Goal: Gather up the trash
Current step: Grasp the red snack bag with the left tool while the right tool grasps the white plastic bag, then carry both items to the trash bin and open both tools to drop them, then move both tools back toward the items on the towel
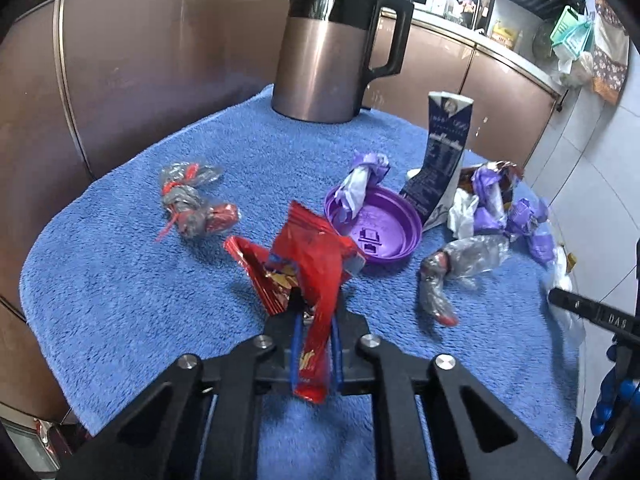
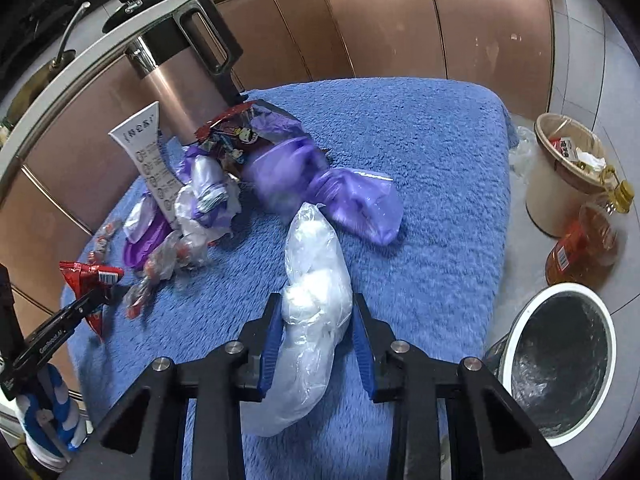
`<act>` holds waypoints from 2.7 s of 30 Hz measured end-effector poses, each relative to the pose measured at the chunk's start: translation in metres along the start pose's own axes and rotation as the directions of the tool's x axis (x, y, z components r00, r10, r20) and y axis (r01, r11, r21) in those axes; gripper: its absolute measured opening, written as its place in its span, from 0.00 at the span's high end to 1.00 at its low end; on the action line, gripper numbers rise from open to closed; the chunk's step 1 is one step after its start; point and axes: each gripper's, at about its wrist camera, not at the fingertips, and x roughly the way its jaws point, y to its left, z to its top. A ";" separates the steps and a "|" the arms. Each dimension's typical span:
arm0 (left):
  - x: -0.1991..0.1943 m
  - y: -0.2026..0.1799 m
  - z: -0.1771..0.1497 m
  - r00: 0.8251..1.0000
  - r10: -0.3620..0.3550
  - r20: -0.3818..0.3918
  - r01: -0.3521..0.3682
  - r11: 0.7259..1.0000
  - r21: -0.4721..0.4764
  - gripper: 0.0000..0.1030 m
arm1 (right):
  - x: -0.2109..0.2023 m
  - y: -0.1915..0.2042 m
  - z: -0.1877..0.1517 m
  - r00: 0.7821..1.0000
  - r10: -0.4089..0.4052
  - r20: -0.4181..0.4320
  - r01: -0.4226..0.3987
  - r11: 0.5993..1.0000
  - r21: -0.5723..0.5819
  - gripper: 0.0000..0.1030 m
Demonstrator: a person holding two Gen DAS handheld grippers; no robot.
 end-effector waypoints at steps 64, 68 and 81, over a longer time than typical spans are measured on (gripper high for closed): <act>-0.003 -0.427 0.002 0.792 -0.528 -0.305 0.609 0.715 0.344 0.63 | -0.165 -0.232 -0.100 0.857 -0.493 0.151 0.386 0.808 0.444 0.39; -0.025 -0.408 0.011 0.805 -0.536 -0.254 0.593 0.723 0.354 0.61 | -0.184 -0.209 -0.092 0.845 -0.493 0.207 0.380 0.826 0.417 0.38; -0.093 -0.294 0.044 0.866 -0.499 -0.026 0.477 0.810 0.342 0.53 | -0.235 -0.111 -0.062 0.804 -0.452 0.387 0.360 0.888 0.287 0.34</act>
